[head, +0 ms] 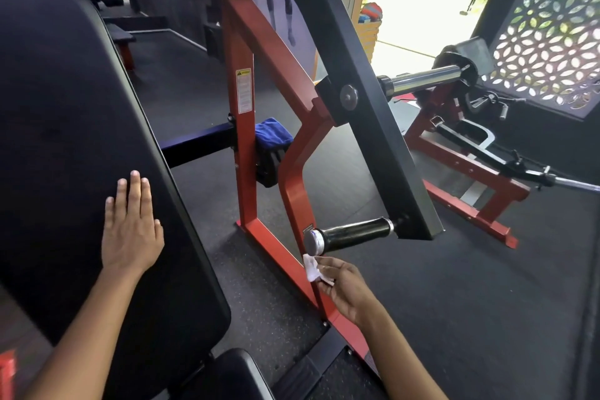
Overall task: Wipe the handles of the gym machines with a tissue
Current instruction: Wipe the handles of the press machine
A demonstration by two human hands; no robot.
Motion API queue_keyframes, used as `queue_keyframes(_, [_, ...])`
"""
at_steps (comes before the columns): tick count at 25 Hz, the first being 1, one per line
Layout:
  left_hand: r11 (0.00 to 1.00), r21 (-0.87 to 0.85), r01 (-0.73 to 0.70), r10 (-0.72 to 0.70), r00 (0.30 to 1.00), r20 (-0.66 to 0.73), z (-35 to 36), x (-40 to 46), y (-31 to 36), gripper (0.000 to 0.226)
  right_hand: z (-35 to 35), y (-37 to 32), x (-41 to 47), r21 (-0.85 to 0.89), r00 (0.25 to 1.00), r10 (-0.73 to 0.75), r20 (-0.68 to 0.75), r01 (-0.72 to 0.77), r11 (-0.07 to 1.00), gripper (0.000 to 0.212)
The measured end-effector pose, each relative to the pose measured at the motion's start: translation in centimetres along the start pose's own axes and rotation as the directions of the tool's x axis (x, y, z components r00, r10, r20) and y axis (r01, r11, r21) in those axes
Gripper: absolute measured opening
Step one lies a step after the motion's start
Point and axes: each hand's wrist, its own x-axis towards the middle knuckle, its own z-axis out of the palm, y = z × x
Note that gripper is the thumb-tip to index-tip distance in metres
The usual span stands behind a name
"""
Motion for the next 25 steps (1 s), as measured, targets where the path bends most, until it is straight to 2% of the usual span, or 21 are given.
queue_keyframes(2, [0.999, -0.031, 0.034, -0.033, 0.999, 0.040, -0.5, -0.5, 0.5, 0.080, 0.2, -0.2, -0.4, -0.224, 0.997, -0.071, -0.013, 0.066, 0.972, 0.007])
queue_keyframes(5, [0.987, -0.119, 0.111, -0.101, 0.991, 0.088, -1.4, -2.0, 1.1, 0.075, 0.7, -0.2, -1.0, -0.549, 0.981, -0.189, 0.052, 0.186, 0.815, 0.026])
queue_keyframes(8, [0.951, -0.248, 0.187, -0.157, 0.978, 0.136, -2.5, -4.5, 1.4, 0.069, 2.2, 0.6, -1.4, -0.714, 0.974, -0.197, 0.114, 0.218, 0.666, 0.019])
queue_keyframes(11, [0.875, -0.378, 0.302, -0.265, 0.953, 0.146, -4.9, -7.7, 1.7, 0.060, 5.0, 2.5, -1.7, -0.814, 0.949, -0.164, 0.268, 0.314, 0.489, 0.024])
queue_keyframes(13, [0.847, -0.400, 0.350, -0.321, 0.937, 0.140, -6.7, -9.9, 1.8, 0.054, 7.5, 3.5, -2.2, -0.811, 0.912, -0.177, 0.370, 0.410, 0.417, 0.027])
queue_keyframes(18, [0.793, -0.407, 0.454, -0.460, 0.883, 0.089, -11.3, -16.3, 1.0, 0.050, 13.9, 2.3, -5.1, -0.675, 0.785, -0.194, 0.589, 0.609, 0.416, 0.021])
queue_keyframes(22, [0.721, -0.403, 0.564, -0.607, 0.794, 0.026, -15.2, -22.5, 1.0, 0.051, 17.8, 1.8, -7.5, -0.549, 0.645, -0.185, 0.741, 0.742, 0.385, 0.014])
queue_keyframes(25, [0.675, -0.395, 0.623, -0.686, 0.727, -0.028, -18.2, -27.4, 1.5, 0.050, 20.6, 3.1, -10.3, -0.444, 0.543, -0.159, 0.825, 0.796, 0.411, 0.016])
